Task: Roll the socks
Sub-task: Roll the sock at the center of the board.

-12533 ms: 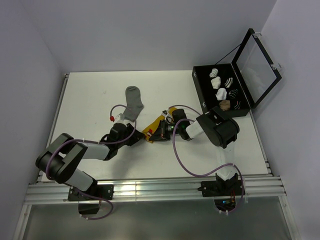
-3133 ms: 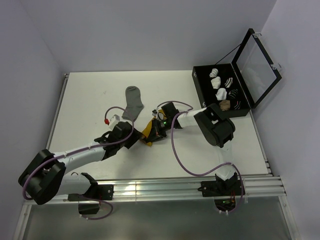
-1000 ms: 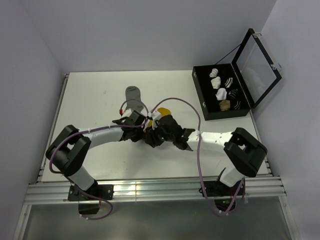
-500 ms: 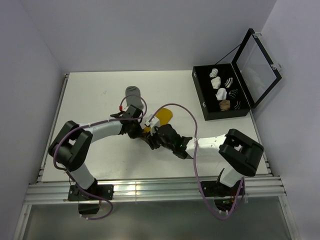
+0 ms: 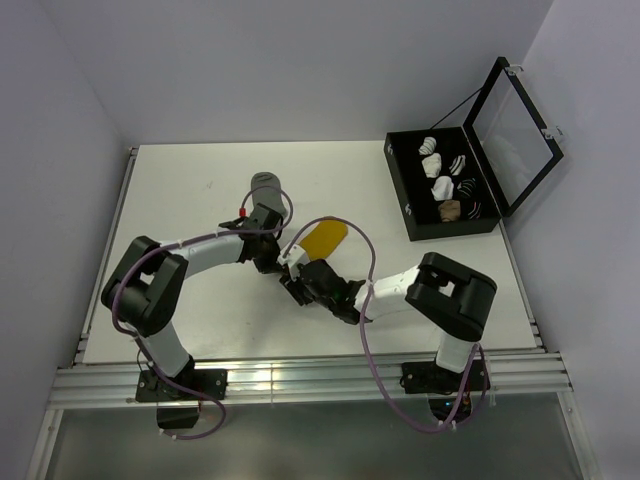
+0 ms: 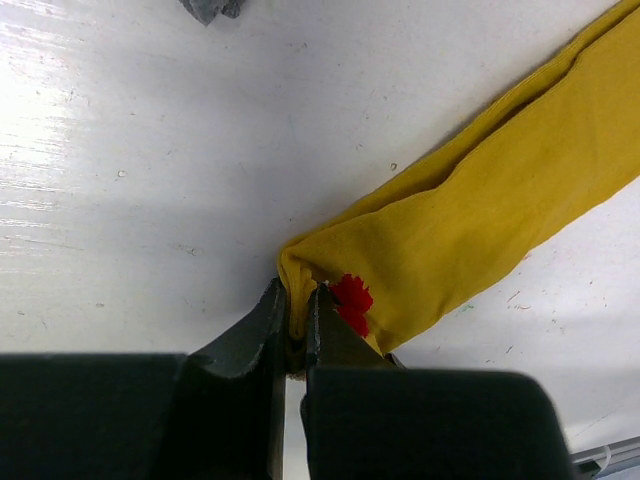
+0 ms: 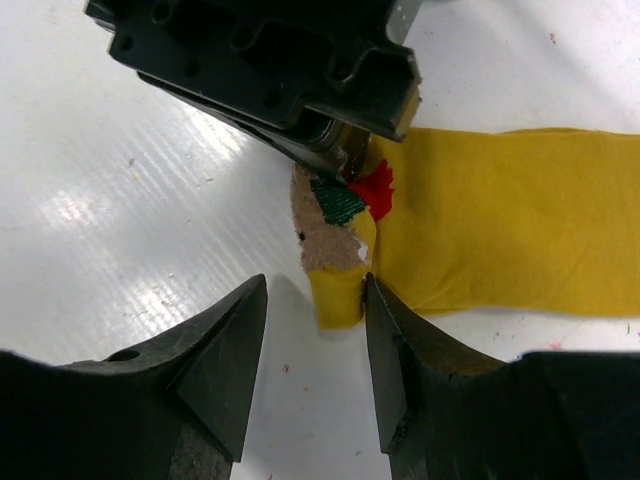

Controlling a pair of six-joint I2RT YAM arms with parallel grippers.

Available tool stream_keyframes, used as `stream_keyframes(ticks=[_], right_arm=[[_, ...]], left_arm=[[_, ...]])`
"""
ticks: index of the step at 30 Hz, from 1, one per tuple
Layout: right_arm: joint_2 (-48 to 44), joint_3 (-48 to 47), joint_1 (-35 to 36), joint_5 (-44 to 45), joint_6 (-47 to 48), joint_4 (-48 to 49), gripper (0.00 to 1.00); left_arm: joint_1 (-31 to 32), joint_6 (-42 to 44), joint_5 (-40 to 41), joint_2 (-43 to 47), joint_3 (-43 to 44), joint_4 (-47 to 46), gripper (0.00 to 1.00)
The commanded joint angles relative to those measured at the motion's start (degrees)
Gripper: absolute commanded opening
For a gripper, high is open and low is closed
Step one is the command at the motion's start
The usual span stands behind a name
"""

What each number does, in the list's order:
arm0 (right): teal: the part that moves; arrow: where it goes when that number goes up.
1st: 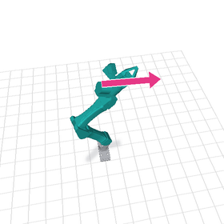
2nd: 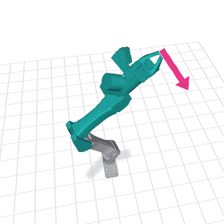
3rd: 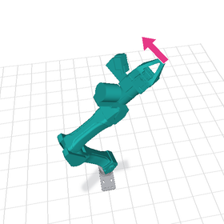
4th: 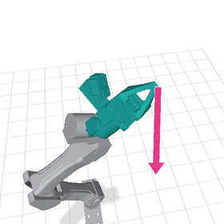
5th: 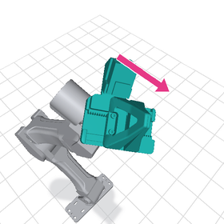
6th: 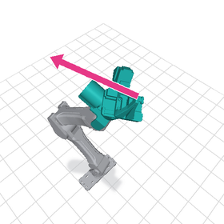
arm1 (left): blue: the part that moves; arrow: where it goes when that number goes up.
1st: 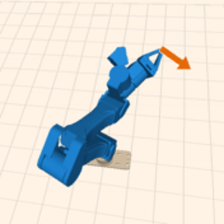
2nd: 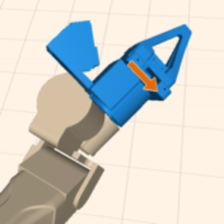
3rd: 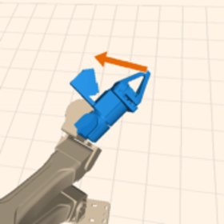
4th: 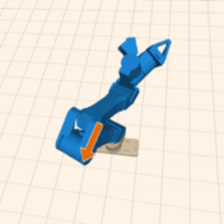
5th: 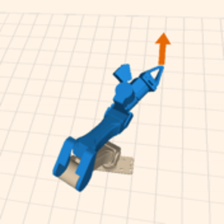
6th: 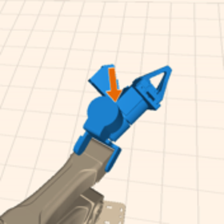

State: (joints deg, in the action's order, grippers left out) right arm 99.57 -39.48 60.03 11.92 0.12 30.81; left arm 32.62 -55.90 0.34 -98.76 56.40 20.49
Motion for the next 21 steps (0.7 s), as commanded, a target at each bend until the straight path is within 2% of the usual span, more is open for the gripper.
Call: stream_keyframes(ticks=[1, 16, 21], right_arm=[[1.5, -2.88, 0.7, 2.84, 1.99, 2.42, 0.51], [-0.6, -2.44, 0.97, 3.81, 1.55, 5.14, 0.51], [0.71, -4.11, 0.97, 3.11, 1.81, 3.3, 0.5]], left_arm=[[-0.45, 2.28, 0.19, -1.7, 1.08, 1.83, 0.0], [-0.63, 2.9, -1.48, -2.23, 1.61, 2.45, 0.0], [-0.8, 2.64, -2.09, -2.05, 1.26, 1.83, 0.0]])
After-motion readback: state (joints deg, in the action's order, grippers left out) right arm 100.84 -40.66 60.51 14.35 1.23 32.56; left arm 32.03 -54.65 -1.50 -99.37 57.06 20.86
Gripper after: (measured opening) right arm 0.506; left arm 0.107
